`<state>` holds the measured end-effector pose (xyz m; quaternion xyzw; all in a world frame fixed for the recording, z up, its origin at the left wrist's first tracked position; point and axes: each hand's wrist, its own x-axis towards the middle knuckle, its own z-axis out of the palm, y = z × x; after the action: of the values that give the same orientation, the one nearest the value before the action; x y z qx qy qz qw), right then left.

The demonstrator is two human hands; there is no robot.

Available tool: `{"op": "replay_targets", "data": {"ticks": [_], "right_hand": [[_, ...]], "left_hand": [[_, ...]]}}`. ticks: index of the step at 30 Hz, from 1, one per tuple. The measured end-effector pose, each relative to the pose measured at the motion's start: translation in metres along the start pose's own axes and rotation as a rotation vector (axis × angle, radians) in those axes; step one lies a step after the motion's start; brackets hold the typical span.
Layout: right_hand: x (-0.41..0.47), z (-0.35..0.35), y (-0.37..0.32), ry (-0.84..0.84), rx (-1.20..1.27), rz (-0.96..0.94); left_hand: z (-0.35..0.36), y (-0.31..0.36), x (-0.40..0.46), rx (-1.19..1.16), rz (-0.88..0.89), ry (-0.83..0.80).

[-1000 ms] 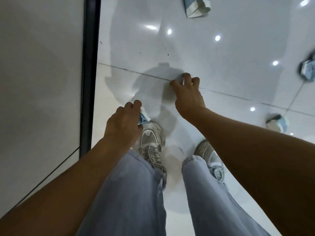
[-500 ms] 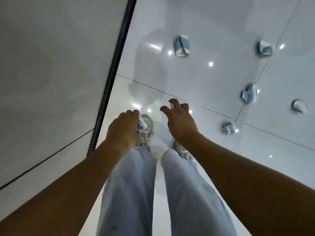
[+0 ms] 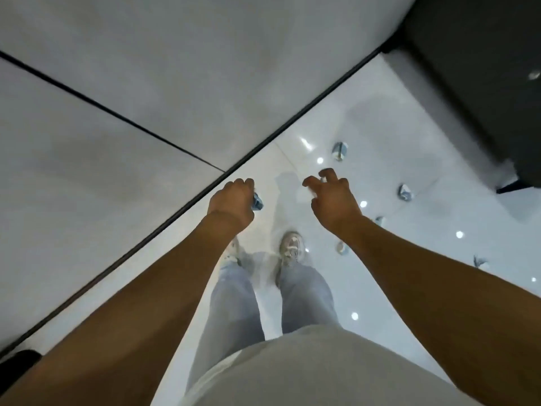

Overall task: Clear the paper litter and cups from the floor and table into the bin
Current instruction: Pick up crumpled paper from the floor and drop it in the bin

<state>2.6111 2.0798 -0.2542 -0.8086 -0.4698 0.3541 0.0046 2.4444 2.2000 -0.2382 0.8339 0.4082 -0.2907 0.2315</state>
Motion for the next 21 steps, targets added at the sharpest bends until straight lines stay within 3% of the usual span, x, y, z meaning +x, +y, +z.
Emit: {"op": "replay_targets", "data": {"ticks": [5,9,21], "right_hand": [[-0.036,0.003,-0.095,-0.047,-0.152,-0.178],[-0.066,0.045,-0.189,-0.102,-0.204,-0.318],[-0.249,0.280,-0.462,-0.345,-0.374,-0.787]], "left_hand": [[0.008,-0.081,-0.101,-0.176,-0.235,0.097],[0.040,-0.153,-0.185,-0.314,-0.419,0.161],[0.253,-0.354,-0.492,-0.725,-0.851,0.317]]}}
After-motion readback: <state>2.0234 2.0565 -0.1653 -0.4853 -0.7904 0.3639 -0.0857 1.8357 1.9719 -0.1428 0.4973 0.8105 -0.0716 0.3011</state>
